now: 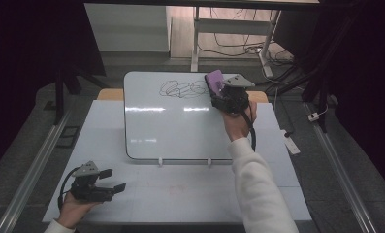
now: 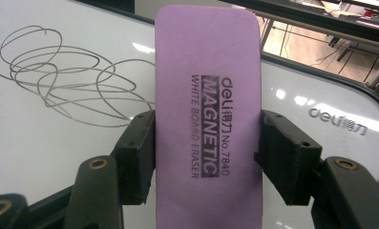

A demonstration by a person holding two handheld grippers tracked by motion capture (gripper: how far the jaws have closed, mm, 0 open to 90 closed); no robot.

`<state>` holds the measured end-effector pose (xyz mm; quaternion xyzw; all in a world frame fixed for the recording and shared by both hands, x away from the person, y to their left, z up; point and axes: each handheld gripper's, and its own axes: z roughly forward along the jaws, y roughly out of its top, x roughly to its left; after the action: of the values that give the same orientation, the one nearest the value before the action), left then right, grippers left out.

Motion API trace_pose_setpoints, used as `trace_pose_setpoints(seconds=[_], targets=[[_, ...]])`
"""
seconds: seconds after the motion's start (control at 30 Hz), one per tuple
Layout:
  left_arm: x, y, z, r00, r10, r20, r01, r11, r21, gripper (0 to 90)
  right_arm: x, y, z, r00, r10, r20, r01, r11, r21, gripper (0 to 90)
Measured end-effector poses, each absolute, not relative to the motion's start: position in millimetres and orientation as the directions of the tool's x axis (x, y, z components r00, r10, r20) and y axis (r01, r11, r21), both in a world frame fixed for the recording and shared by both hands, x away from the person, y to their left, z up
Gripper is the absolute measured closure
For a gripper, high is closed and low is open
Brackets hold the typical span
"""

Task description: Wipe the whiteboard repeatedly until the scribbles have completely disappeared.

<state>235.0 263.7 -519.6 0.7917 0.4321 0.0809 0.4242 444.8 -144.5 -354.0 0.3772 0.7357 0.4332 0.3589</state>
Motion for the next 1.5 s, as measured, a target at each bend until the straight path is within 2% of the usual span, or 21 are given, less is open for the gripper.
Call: trace_pose_setpoints(seconds=[0.13, 0.37, 0.47, 0.6, 0.7, 0.77, 1.07, 1.2, 1.3, 1.5], targets=[[234.5, 263.6, -519.5, 0.614, 0.753, -0.237, 0.615, -0.269, 0.741, 17.9, 444.8, -140.6, -354.6, -0.457, 0.862, -0.217, 0.245, 0.357, 0.901, 40.6], [234.8, 262.7, -519.4, 0.615, 0.753, -0.236, 0.614, -0.269, 0.742, 18.0, 447.3, -147.3, -351.4, -0.419, 0.889, -0.183, 0.270, 0.315, 0.910, 40.7], [234.4, 263.0, -518.7, 0.614, 0.752, -0.239, 0.612, -0.263, 0.746, 18.0, 445.5, -134.0, -355.3, -0.458, 0.871, -0.175, 0.275, 0.326, 0.904, 40.8], [234.1, 263.2, -518.5, 0.613, 0.753, -0.239, 0.612, -0.261, 0.747, 18.0, 438.3, -102.8, -364.0, -0.529, 0.821, -0.215, 0.258, 0.397, 0.881, 40.8], [234.3, 264.0, -519.1, 0.613, 0.753, -0.240, 0.614, -0.262, 0.745, 18.0, 435.1, -93.1, -365.4, -0.535, 0.805, -0.255, 0.246, 0.438, 0.864, 40.8], [234.5, 264.9, -519.4, 0.610, 0.754, -0.244, 0.616, -0.258, 0.744, 18.0, 436.9, -97.8, -363.7, -0.543, 0.809, -0.226, 0.257, 0.416, 0.872, 40.8], [235.3, 266.1, -519.6, 0.609, 0.754, -0.245, 0.617, -0.256, 0.744, 18.1, 444.8, -141.1, -352.7, -0.430, 0.879, -0.205, 0.280, 0.346, 0.895, 40.8], [235.3, 265.8, -519.5, 0.609, 0.754, -0.245, 0.617, -0.257, 0.744, 18.1, 446.8, -151.1, -350.9, -0.410, 0.891, -0.197, 0.291, 0.332, 0.897, 40.8], [235.3, 265.8, -519.3, 0.609, 0.754, -0.245, 0.617, -0.257, 0.744, 18.1, 447.2, -147.8, -350.8, -0.408, 0.890, -0.204, 0.295, 0.341, 0.893, 40.8], [235.1, 266.0, -519.1, 0.609, 0.755, -0.244, 0.617, -0.257, 0.744, 18.2, 445.2, -115.6, -353.7, -0.483, 0.852, -0.200, 0.300, 0.376, 0.877, 40.9]])
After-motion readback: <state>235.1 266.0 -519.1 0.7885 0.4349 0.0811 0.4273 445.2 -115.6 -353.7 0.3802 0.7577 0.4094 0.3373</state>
